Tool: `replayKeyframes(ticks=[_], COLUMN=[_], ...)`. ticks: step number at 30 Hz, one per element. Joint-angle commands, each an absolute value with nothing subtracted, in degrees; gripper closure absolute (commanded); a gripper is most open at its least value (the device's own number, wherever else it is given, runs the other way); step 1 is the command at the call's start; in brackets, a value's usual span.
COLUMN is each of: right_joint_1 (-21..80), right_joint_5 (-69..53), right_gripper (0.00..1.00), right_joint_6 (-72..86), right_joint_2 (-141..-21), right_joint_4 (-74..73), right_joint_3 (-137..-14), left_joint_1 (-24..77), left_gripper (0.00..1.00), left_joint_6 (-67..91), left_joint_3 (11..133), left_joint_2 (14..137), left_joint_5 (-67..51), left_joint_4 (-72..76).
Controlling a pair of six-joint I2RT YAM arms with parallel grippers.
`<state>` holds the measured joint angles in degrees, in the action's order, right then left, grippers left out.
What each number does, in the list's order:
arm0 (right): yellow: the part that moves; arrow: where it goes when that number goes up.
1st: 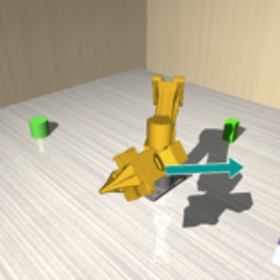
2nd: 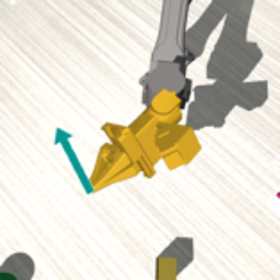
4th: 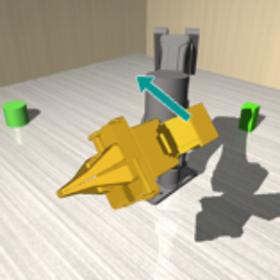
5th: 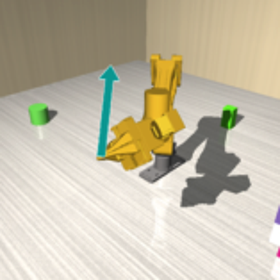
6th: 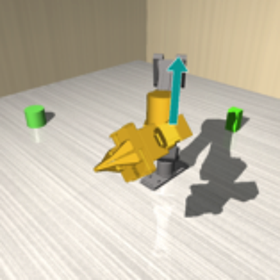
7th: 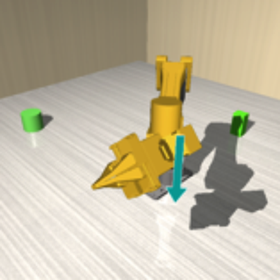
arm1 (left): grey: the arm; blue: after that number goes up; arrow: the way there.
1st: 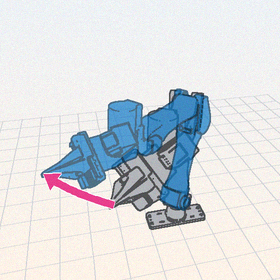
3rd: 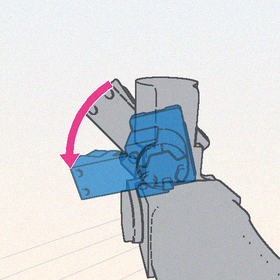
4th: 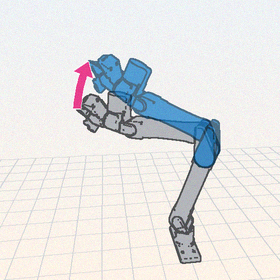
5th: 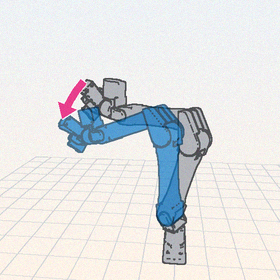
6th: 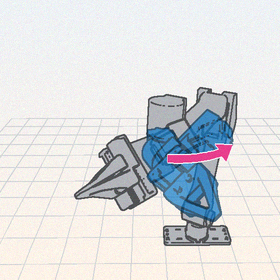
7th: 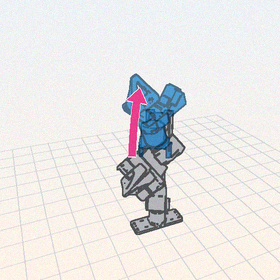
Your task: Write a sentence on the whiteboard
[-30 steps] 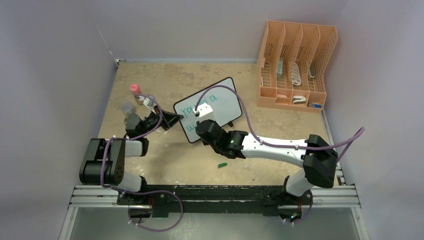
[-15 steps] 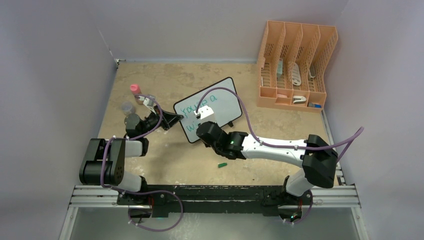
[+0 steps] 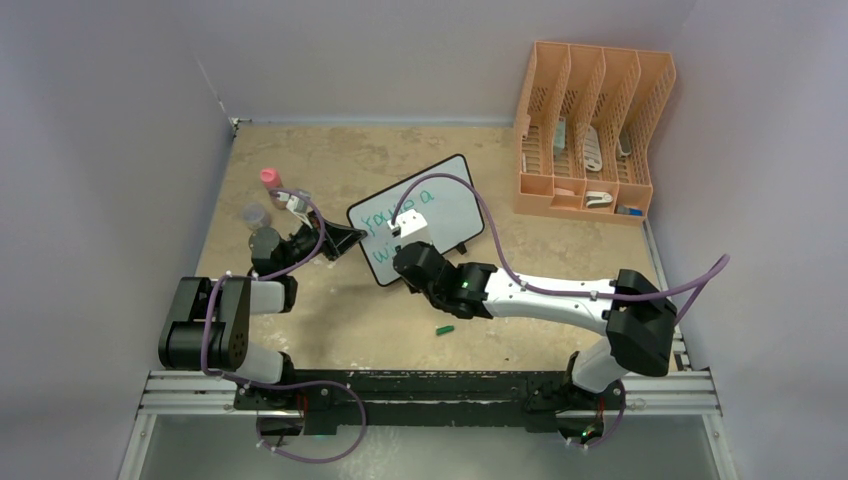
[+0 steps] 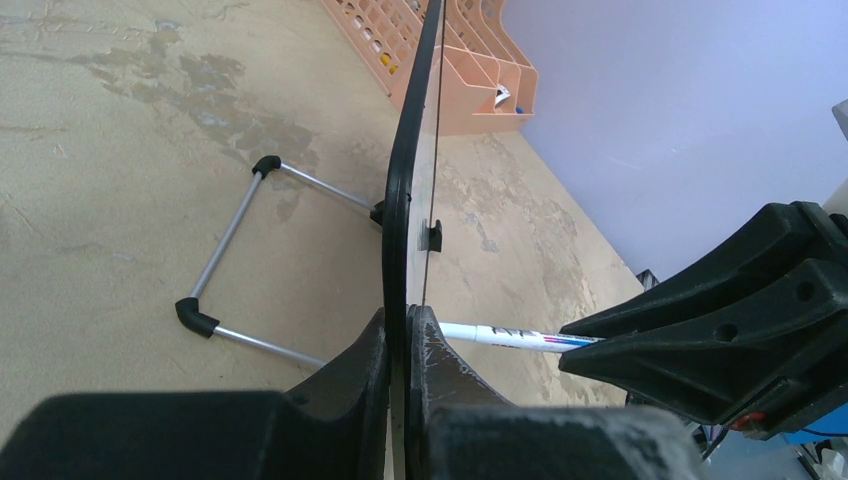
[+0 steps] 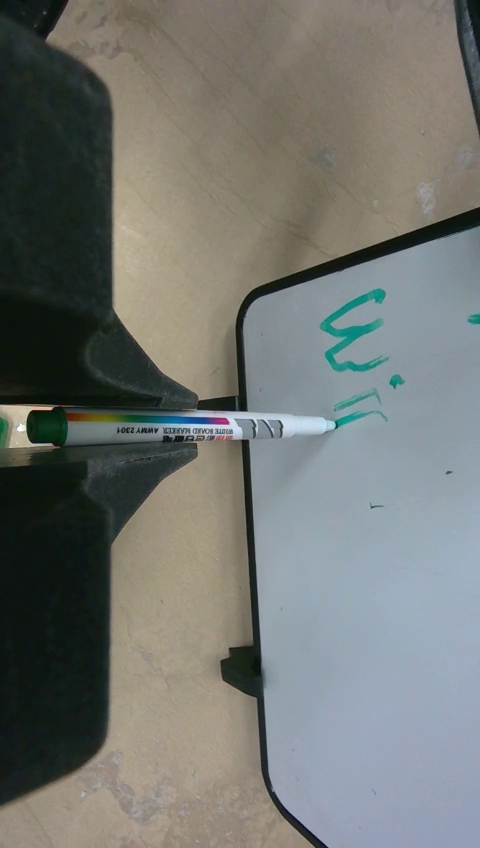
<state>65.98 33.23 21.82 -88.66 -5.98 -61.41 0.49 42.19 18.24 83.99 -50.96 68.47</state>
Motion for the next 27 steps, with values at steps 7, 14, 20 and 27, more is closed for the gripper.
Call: replayKeyframes(ticks=[7,14,20,27], right_joint_1=[65.65,65.39,65.24,64.70], right_joint_5=[33.81,33.91,34.34,35.39], right_gripper=[1.00,1.00,1.00,1.00], right_joint_6=[20.08,19.78,19.78,19.86], right_joint_2=[-86.91,-87.86,-88.33,-88.33], right_joint_4=[-2.46,-1.94,-1.85,-1.70], right_joint_3=[-64.68,-64.86,-64.56,-64.34], left_joint_1=[0.18,0.18,0.18,0.13], left_gripper=[1.00,1.00,1.00,1.00], left_joint_6=[40.34,40.34,40.34,40.34], left_joint_3=[19.60,19.60,19.60,19.60], left_joint_2=[82.89,82.92,82.88,82.88], left_joint_5=[-51.59,-51.64,-51.76,-51.76], left_joint_4=[69.99,70.02,70.05,70.00])
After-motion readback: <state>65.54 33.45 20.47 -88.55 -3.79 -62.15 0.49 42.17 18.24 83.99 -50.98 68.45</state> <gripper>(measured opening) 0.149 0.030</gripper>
